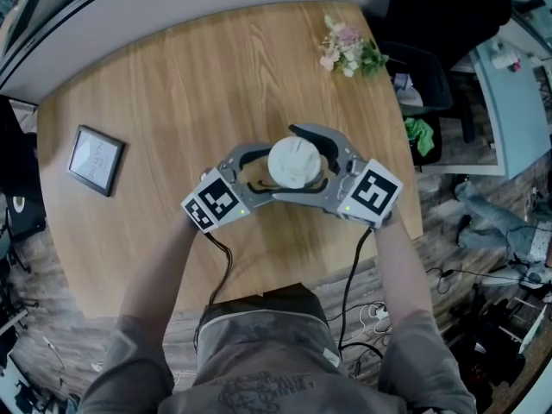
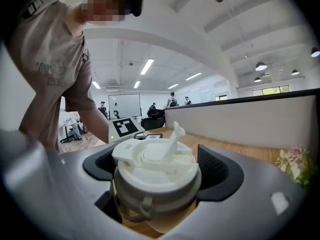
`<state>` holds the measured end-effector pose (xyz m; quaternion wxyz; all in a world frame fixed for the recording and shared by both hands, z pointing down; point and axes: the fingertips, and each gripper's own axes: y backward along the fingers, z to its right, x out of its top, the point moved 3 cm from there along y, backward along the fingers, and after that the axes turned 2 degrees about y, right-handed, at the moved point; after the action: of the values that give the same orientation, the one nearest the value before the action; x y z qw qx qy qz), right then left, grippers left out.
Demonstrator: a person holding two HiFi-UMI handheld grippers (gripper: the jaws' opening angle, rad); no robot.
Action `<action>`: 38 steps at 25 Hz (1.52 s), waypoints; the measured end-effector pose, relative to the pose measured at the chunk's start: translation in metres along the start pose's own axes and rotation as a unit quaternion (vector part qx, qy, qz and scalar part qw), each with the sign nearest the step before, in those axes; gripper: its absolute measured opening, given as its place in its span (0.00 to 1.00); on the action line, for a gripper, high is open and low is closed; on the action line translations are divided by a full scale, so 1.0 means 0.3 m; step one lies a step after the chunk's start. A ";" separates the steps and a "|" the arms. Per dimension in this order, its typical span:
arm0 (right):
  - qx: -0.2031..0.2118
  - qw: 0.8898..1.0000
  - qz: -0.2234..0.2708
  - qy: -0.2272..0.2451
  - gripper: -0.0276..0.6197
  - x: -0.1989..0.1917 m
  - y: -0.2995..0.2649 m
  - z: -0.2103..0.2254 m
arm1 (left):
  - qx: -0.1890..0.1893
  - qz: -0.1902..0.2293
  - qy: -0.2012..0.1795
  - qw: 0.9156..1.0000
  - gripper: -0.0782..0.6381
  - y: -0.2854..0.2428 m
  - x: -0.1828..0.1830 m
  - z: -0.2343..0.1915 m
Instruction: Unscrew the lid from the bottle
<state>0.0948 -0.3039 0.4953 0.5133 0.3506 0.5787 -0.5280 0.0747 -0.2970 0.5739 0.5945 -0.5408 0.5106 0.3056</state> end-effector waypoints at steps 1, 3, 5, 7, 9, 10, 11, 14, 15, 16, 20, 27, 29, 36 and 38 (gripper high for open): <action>-0.009 1.000 0.006 -0.006 0.79 0.003 0.002 0.001 | 0.005 -0.003 0.002 1.000 0.57 0.000 -0.002 0.000; -0.027 1.000 0.014 -0.003 0.79 0.009 0.009 0.002 | 0.016 -0.014 0.010 1.000 0.57 0.005 -0.006 0.002; -0.044 0.999 0.017 0.007 0.79 0.019 0.017 0.001 | 0.026 -0.022 0.024 0.999 0.58 0.021 -0.003 0.002; -0.061 0.998 0.019 0.006 0.79 0.047 0.027 -0.005 | 0.039 -0.024 0.037 0.998 0.63 0.052 0.010 0.004; -0.079 0.997 0.020 0.009 0.79 0.089 0.040 -0.014 | 0.052 -0.027 0.042 0.997 0.63 0.092 0.031 0.011; -0.088 0.996 0.021 0.012 0.79 0.113 0.049 -0.020 | 0.058 -0.028 0.041 0.997 0.63 0.113 0.044 0.016; -0.098 0.995 0.023 0.012 0.79 0.139 0.058 -0.026 | 0.063 -0.029 0.042 0.997 0.63 0.135 0.058 0.024; -0.126 0.991 0.041 -0.007 0.79 0.223 0.094 -0.040 | 0.076 -0.030 0.050 0.995 0.62 0.204 0.104 0.051; -0.135 0.989 0.051 -0.018 0.79 0.255 0.109 -0.042 | 0.081 -0.029 0.051 0.995 0.61 0.228 0.124 0.059; -0.146 0.987 0.062 -0.028 0.79 0.288 0.126 -0.042 | 0.088 -0.025 0.050 0.995 0.59 0.252 0.147 0.064; -0.198 0.973 0.111 -0.036 0.79 0.437 0.207 -0.067 | 0.116 -0.004 0.040 0.992 0.54 0.358 0.252 0.092; -0.282 0.950 0.131 0.039 0.79 0.668 0.305 -0.254 | 0.187 0.047 0.019 0.981 0.41 0.572 0.447 0.179; -0.291 0.946 0.136 0.053 0.79 0.710 0.322 -0.315 | 0.207 0.057 0.011 0.977 0.40 0.619 0.489 0.208; -0.308 0.937 0.158 0.058 0.79 0.792 0.361 -0.504 | 0.258 0.105 -0.003 0.960 0.31 0.761 0.600 0.335; -0.306 0.937 0.164 0.046 0.79 0.797 0.367 -0.549 | 0.270 0.114 -0.008 0.956 0.28 0.801 0.618 0.369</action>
<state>0.1081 -0.1550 0.2232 0.6481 0.2901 0.6698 -0.2170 -0.0608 -0.1713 0.3089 0.6833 -0.2957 0.6281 0.2262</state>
